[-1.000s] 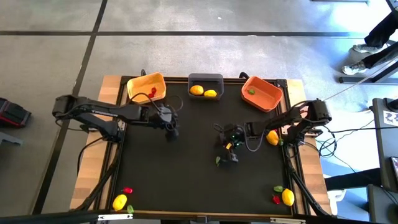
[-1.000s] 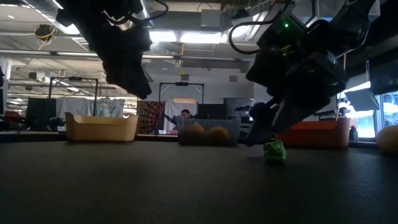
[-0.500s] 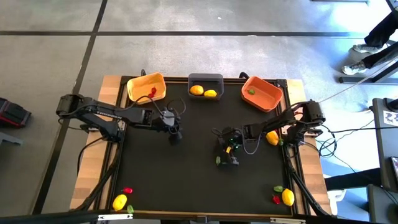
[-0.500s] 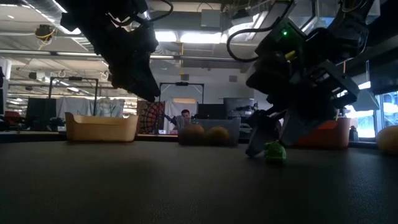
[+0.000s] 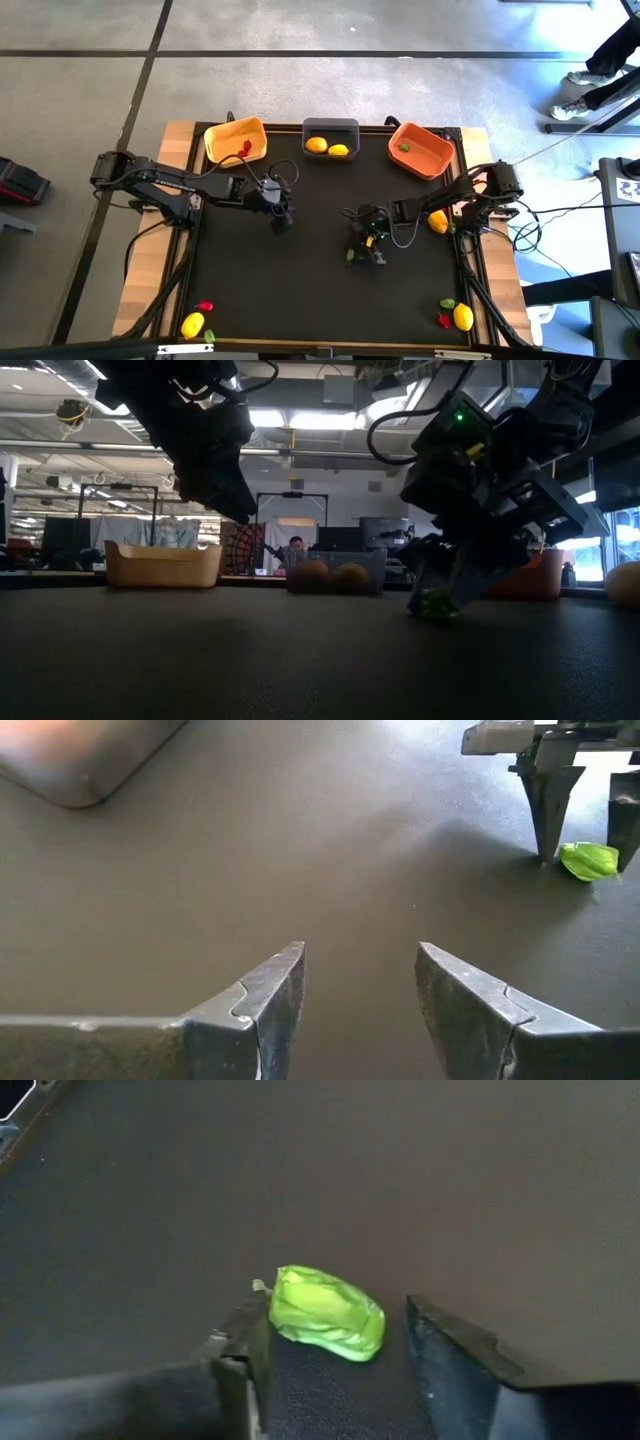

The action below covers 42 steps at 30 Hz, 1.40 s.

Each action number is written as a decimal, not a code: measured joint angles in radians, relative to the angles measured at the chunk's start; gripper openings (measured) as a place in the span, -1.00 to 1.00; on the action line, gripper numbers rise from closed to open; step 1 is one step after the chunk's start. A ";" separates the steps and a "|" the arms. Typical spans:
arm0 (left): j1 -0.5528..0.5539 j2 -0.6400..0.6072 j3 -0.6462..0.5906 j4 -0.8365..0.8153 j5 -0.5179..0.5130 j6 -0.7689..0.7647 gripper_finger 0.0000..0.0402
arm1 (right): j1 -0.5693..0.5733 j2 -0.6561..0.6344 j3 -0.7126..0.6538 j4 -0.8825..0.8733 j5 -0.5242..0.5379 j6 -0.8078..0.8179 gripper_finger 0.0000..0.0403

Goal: Sort produce into baskets
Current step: Put the green chili pepper into the orange bin

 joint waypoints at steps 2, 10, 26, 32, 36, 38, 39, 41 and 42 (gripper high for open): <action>0.000 0.000 0.000 0.000 0.000 0.001 -0.08 | 0.000 0.000 -0.003 0.002 0.001 0.000 -0.26; 0.000 0.000 0.000 0.000 0.000 0.002 -0.08 | 0.000 -0.001 -0.004 -0.001 0.004 0.003 -0.60; 0.001 -0.001 0.000 0.081 0.000 0.031 -0.08 | -0.013 -0.303 -0.005 -0.339 0.195 0.003 -0.71; 0.001 -0.001 0.000 0.105 -0.003 0.045 -0.08 | -0.109 -0.498 -0.005 -0.520 0.333 0.009 -0.71; 0.001 -0.001 0.000 0.105 -0.005 0.060 -0.08 | -0.211 -0.601 -0.005 -0.586 0.403 0.009 -0.71; 0.001 -0.001 0.000 0.105 -0.005 0.060 -0.08 | -0.268 -0.640 -0.005 -0.607 0.427 0.009 -0.71; 0.001 -0.001 0.000 0.105 -0.005 0.060 -0.08 | -0.296 -0.658 -0.005 -0.613 0.438 0.012 -0.71; 0.001 -0.001 0.000 0.105 -0.005 0.061 -0.08 | -0.356 -0.685 -0.005 -0.630 0.468 0.013 -0.71; 0.001 -0.001 0.000 0.105 -0.006 0.063 -0.08 | -0.385 -0.695 -0.005 -0.633 0.491 0.013 -0.71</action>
